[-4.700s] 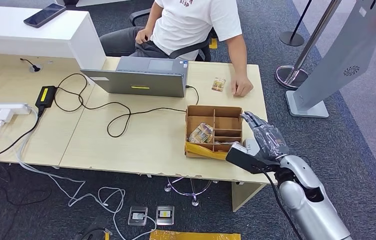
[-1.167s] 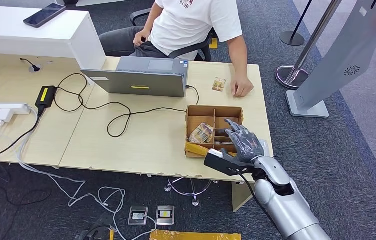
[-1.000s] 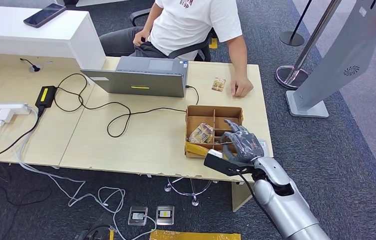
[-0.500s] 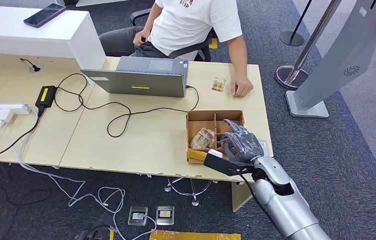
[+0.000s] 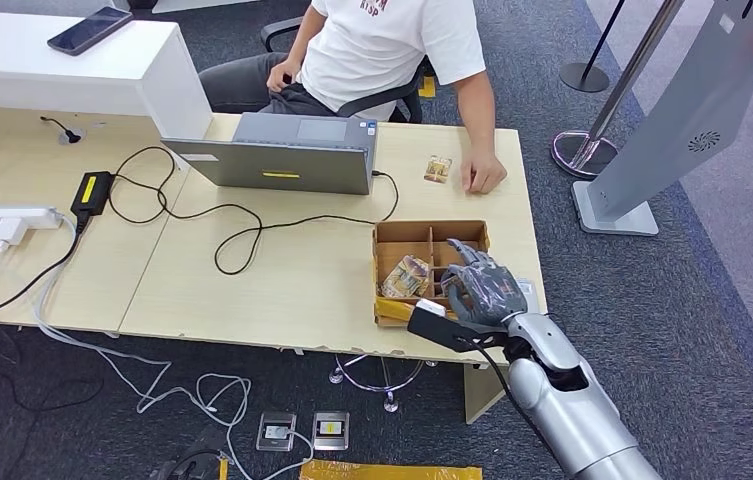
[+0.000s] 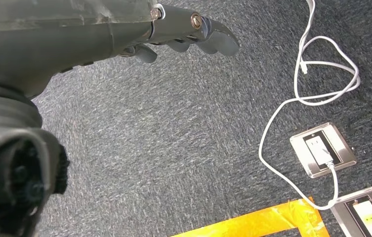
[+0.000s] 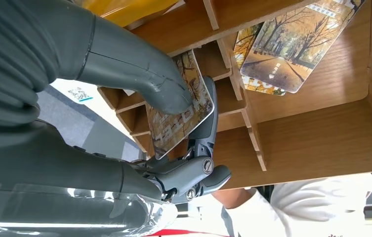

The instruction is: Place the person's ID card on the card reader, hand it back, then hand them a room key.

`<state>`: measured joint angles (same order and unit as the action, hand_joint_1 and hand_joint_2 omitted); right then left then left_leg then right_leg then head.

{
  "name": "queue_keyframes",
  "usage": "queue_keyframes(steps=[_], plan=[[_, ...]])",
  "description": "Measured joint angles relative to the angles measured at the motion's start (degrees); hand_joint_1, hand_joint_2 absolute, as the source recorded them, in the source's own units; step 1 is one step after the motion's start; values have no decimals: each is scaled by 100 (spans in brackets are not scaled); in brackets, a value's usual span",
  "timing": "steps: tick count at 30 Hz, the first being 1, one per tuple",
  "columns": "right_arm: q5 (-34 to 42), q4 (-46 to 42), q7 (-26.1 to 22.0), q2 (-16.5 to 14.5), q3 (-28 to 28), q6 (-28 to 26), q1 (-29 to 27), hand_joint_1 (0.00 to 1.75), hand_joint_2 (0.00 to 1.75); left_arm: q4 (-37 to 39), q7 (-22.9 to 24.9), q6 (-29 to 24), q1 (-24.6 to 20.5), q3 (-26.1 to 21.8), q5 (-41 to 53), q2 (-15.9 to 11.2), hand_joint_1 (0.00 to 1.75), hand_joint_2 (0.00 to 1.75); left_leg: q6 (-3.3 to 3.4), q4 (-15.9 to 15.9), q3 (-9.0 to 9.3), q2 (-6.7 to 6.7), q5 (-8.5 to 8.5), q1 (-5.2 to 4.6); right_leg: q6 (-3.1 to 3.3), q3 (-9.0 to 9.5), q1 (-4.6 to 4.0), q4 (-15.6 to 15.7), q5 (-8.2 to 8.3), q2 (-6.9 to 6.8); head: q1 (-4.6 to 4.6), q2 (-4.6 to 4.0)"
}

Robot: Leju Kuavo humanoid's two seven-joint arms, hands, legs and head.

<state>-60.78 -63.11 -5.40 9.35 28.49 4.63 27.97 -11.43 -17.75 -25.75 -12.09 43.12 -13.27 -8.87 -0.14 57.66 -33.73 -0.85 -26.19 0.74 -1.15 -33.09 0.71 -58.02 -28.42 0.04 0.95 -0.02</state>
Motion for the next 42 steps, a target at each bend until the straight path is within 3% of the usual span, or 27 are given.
queue_keyframes(steps=[8, 19, 42], plan=[[-50, 67, -49, -33, 9, -332, 153, 175, 175, 0, -54, -26, 3, 0, -5, 0, 0, 0, 0, 0, -1, 0, 0, 0, 1, 0, 0, -1, 1, 1, -1, 0], [-98, 83, -245, 148, -335, -556, 1497, 175, 175, 0, -120, -134, 9, 0, 20, 23, 0, 0, -2, 2, 2, 4, 4, -1, 1, 0, 1, -1, 5, 4, -1, 0], [-8, 298, -503, 254, -432, -665, 2335, 175, 175, 0, -185, -160, 14, 0, 36, 85, 0, 0, -3, 2, -1, 2, 4, 0, 1, -1, 0, -1, 5, 2, 1, 0]])
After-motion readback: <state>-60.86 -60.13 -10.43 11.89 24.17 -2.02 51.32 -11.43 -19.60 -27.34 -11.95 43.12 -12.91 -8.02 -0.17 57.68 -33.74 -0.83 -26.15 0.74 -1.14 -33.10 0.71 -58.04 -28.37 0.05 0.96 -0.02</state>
